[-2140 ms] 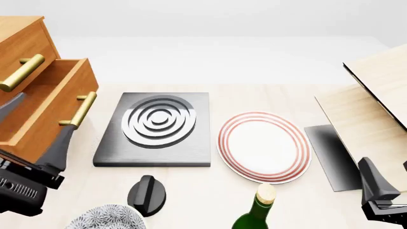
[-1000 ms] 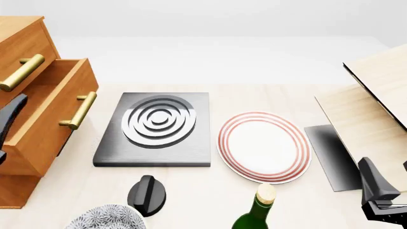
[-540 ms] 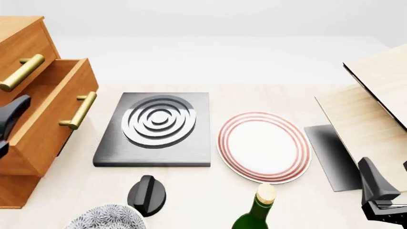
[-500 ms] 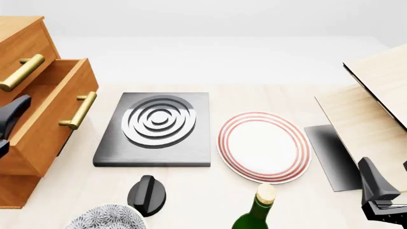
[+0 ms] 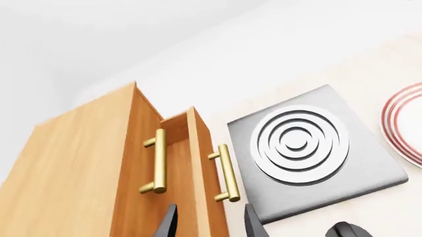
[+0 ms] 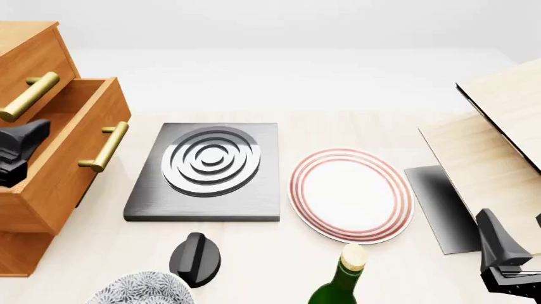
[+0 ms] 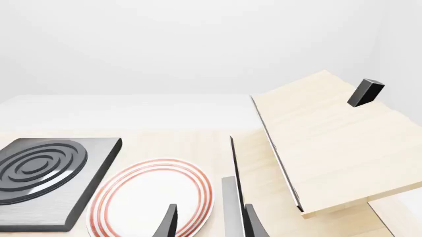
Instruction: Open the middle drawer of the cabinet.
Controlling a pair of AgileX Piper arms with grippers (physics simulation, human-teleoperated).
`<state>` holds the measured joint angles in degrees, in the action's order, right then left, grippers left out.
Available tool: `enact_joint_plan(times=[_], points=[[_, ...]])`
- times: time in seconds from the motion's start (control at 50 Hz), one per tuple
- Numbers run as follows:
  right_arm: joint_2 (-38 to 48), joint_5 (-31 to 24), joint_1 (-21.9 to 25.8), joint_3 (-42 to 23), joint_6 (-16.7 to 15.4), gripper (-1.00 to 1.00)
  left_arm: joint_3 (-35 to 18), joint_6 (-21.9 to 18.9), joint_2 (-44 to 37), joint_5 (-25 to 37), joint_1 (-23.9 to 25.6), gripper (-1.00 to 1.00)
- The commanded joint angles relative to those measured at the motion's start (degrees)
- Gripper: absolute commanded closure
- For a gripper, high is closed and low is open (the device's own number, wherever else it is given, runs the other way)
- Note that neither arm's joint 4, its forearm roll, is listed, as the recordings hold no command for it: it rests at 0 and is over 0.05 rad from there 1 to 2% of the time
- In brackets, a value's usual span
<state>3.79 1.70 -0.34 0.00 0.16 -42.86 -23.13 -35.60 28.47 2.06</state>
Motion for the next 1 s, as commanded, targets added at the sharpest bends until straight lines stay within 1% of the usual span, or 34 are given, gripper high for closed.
enact_joint_plan(times=[0.02,0.2,0.4,0.42,0.68,1.0], points=[[-1.0,-0.5,0.0,0.0,-0.3,-1.0,-1.8,4.4,-3.0,1.7,-0.9,-1.0],[-1.0,-0.5,0.0,0.0,-0.3,-1.0,-3.1,7.0,-5.0,2.1,-2.4,-1.0],[-1.0,-0.5,0.0,0.0,-0.3,-1.0,-3.6,8.2,-6.5,2.0,-3.9,-1.0],[-1.0,-0.5,0.0,0.0,-0.3,-1.0,-3.7,8.8,-7.2,2.1,-4.5,-1.0],[-1.0,-0.5,0.0,0.0,-0.3,-1.0,-3.3,10.9,-8.8,1.8,-4.7,-1.0],[-1.0,-0.5,0.0,0.0,-0.3,-1.0,-2.9,14.5,-12.8,1.0,-5.1,-1.0]])
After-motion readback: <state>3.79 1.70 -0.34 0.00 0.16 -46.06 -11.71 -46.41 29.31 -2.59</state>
